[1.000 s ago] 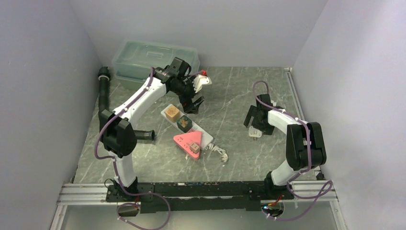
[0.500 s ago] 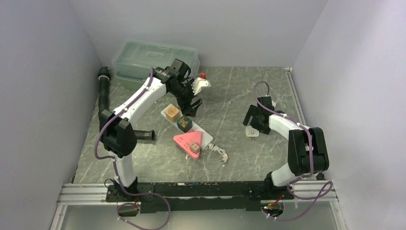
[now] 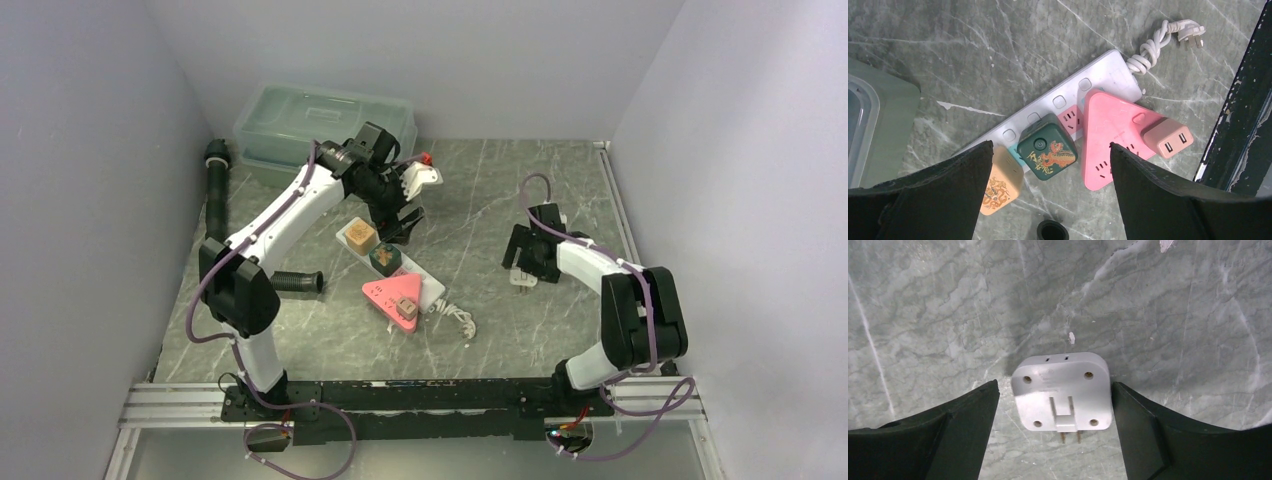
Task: Insert the plug
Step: Pick up the plug from the center of the board.
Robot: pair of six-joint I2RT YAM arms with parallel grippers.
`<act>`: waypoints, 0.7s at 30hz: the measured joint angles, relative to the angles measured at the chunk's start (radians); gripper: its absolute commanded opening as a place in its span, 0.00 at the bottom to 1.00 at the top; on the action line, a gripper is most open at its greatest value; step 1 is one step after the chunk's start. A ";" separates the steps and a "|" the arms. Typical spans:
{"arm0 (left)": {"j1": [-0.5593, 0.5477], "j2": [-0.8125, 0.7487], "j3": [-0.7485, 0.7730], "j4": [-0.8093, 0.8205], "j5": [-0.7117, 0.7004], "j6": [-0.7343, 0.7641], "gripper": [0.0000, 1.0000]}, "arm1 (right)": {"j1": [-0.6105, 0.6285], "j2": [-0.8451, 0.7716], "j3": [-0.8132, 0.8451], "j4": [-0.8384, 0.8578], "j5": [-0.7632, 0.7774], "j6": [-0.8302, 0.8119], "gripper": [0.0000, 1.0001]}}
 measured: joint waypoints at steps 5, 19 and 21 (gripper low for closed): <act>-0.010 -0.001 0.000 0.000 -0.009 0.000 0.90 | 0.054 0.043 0.042 -0.051 0.056 -0.019 0.60; -0.011 -0.041 -0.056 0.039 -0.030 -0.066 1.00 | 0.165 -0.031 0.117 -0.151 0.077 0.066 0.41; -0.011 -0.073 -0.084 0.062 -0.019 -0.096 1.00 | 0.211 -0.120 0.141 -0.135 0.079 0.092 0.41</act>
